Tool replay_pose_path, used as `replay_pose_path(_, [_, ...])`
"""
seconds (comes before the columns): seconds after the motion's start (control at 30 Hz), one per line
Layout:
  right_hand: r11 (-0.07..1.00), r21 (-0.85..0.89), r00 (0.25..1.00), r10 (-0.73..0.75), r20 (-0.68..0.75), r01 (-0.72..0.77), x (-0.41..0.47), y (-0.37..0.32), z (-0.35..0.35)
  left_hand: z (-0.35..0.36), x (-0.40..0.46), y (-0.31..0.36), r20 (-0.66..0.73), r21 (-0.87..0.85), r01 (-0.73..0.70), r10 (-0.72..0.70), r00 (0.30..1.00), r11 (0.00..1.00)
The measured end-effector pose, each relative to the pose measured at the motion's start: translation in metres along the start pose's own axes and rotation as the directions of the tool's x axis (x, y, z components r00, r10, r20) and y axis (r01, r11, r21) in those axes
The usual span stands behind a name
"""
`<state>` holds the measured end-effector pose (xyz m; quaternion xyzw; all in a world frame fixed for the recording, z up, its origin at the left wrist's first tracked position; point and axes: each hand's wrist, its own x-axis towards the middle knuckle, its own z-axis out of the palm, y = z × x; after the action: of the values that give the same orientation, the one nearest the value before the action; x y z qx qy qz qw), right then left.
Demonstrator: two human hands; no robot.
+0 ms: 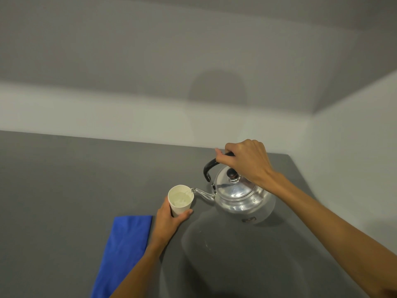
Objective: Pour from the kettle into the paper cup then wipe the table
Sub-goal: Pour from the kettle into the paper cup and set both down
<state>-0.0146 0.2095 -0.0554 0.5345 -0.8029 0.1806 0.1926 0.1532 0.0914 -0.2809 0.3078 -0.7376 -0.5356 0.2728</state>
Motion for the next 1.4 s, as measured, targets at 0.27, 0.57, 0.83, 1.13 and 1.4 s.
replay_pose_path(0.27, [1.000,-0.012,1.000,-0.011,0.020,0.011,0.003,0.000,-0.005,-0.001,0.000,0.003,-0.016,0.006,-0.011,0.011,1.000,1.000])
replay_pose_path(0.57, [0.999,-0.012,0.999,-0.038,0.006,0.038,0.004,0.001,-0.004,-0.001,0.001,0.004,-0.012,0.005,-0.011,0.011,1.000,1.000])
replay_pose_path(0.83, [0.999,0.038,0.999,-0.037,-0.016,0.038,0.003,0.006,-0.002,-0.003,-0.002,0.007,-0.005,0.006,-0.004,0.004,1.000,1.000])
replay_pose_path(1.13, [0.863,0.419,0.941,0.334,-0.052,-0.284,0.000,0.035,-0.012,-0.037,0.000,0.008,0.325,0.106,0.042,-0.074,0.943,0.993])
replay_pose_path(1.4, [0.792,0.487,0.891,0.451,-0.058,-0.369,0.000,0.057,-0.018,-0.073,0.004,0.086,-0.161,0.196,-0.172,0.204,0.966,0.966])
